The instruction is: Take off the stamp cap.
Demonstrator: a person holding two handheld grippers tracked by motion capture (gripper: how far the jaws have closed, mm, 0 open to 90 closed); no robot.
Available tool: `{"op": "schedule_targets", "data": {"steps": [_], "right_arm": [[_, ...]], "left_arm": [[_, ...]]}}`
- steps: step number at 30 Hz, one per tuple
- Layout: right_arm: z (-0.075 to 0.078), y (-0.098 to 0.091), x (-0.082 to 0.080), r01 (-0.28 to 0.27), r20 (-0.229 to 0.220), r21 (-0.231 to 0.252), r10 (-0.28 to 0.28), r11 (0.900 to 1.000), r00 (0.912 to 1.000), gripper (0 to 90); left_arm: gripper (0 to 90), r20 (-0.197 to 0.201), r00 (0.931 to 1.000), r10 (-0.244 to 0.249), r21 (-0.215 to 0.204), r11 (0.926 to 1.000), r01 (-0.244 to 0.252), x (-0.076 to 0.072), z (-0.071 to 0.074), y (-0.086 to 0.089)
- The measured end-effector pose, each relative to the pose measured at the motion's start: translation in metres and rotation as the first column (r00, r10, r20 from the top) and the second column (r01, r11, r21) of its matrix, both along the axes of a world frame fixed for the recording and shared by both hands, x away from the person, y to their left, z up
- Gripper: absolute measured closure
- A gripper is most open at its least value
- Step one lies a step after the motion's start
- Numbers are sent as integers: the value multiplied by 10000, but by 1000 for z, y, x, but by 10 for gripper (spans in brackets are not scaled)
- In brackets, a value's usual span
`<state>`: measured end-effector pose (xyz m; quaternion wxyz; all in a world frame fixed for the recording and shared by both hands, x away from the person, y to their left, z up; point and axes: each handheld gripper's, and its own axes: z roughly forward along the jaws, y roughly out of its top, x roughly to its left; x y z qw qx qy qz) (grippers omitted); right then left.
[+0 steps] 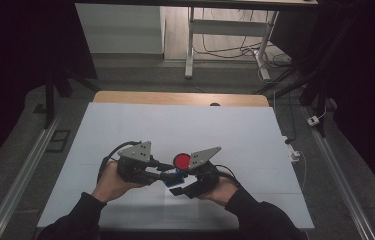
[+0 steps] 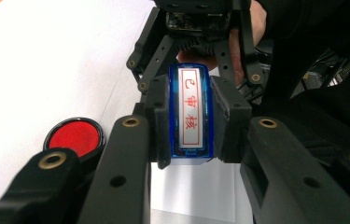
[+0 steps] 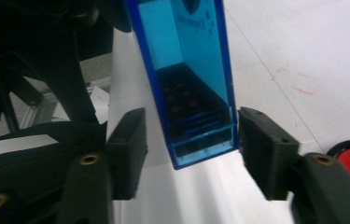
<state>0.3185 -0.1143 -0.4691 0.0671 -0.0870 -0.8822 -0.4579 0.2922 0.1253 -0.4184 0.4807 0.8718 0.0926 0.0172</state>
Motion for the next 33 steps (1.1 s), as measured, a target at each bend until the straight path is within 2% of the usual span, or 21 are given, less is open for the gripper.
{"op": "schedule_targets", "data": {"steps": [4, 9, 16, 20, 24, 30, 33], "right_arm": [[2, -2, 1, -228, -54, 221, 230, 9995, 9997, 572], [3, -3, 2, -547, -65, 351, 550, 9979, 9985, 647], [3, -5, 4, -839, -385, 713, 868, 9939, 9955, 684], [4, -6, 5, -892, -402, 827, 928, 9926, 9949, 690], [6, -7, 5, -764, -615, 827, 816, 9936, 9948, 694], [6, -6, 5, -493, -1029, 521, 544, 9974, 9932, 695], [7, -6, 5, -459, -1021, 363, 494, 9983, 9935, 696]], "left_arm": [[706, 135, 9998, -145, -88, 9999, 146, 0, -1, 0], [706, 251, 9994, -253, -214, 9994, 259, 0, -1, 1], [707, 422, 9981, -454, -447, 9979, 473, -1, -1, 2], [707, 425, 9980, -467, -594, 9970, 491, -1, -1, 3], [708, 625, 9971, -435, -691, 9965, 478, -3, 0, 3], [709, 1057, 9937, -378, -386, 9984, 421, -6, 1, 1], [709, 1118, 9930, -392, -293, 9987, 427, -7, 1, 0]]}}
